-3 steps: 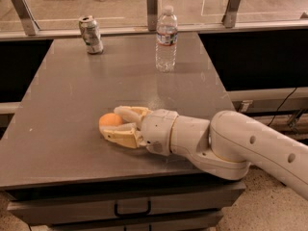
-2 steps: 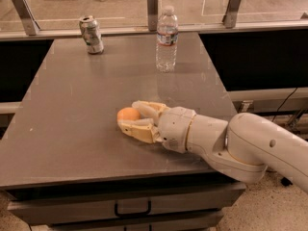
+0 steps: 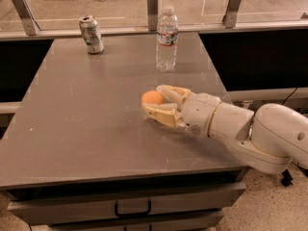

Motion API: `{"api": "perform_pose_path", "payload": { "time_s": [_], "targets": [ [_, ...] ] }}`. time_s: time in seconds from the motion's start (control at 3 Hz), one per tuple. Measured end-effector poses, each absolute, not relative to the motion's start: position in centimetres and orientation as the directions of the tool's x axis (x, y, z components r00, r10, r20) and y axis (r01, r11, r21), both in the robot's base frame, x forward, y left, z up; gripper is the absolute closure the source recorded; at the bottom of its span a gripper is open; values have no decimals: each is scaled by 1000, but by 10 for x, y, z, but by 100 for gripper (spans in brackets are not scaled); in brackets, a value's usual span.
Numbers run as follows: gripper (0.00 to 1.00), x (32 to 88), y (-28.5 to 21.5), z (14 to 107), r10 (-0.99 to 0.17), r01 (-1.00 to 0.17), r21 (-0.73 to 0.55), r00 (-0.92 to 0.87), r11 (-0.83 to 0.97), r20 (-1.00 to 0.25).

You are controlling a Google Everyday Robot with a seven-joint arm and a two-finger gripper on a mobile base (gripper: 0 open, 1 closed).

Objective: Move orange near water bottle

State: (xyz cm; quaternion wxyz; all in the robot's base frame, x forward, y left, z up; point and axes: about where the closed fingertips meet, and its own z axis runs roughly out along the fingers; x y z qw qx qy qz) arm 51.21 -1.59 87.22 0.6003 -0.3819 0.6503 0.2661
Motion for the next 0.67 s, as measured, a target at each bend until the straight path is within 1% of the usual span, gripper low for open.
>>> {"api": "perform_pose_path", "payload": {
  "time_s": [0.67],
  "targets": [
    [100,553,-80,847,-220,-734,-118,-43,669,-975]
  ]
}}
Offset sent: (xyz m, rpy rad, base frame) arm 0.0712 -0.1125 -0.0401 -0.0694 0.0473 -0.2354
